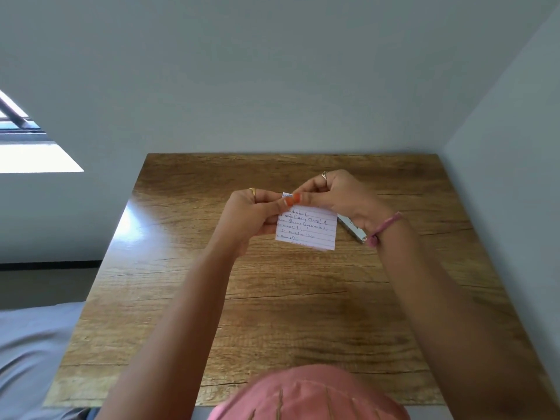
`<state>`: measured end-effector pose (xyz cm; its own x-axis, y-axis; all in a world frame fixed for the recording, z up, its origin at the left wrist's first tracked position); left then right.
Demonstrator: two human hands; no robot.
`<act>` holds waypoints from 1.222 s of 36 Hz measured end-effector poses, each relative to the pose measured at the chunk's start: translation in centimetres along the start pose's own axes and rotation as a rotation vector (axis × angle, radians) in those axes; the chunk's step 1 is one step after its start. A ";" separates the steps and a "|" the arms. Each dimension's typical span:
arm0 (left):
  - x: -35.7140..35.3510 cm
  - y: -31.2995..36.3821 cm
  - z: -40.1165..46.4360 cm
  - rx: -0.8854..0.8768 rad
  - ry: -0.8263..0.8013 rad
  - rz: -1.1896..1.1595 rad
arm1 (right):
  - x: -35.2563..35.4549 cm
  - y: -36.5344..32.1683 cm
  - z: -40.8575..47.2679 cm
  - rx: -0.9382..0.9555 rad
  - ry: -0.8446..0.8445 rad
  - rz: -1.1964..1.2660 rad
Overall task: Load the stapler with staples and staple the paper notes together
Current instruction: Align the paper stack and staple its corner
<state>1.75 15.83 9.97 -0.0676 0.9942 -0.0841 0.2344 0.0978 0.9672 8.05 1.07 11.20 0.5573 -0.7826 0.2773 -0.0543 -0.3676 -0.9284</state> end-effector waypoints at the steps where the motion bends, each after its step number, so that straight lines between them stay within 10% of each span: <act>1: 0.0 -0.1 0.1 -0.001 0.006 0.017 | -0.1 0.1 0.0 -0.006 0.018 0.014; 17: -0.6 1.8 0.5 -0.333 0.288 0.507 | 0.1 0.4 -0.5 -0.069 0.122 0.158; 44: 7.5 3.9 0.7 -0.316 0.455 0.602 | 4.0 6.5 -3.7 -0.209 0.060 0.086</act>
<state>2.80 23.66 12.94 -0.4201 0.7496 0.5115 0.0765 -0.5323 0.8431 6.88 -6.30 7.13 0.4937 -0.8415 0.2195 -0.2730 -0.3896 -0.8796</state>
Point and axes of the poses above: each hand's wrist, its own z-axis towards the middle knuckle, its own x-axis out of the back of the hand, y = z × x, the point moved 6 cm from there along z, towards the middle knuckle, and after that the axes turned 3 degrees about -x, right-handed, at the moved point
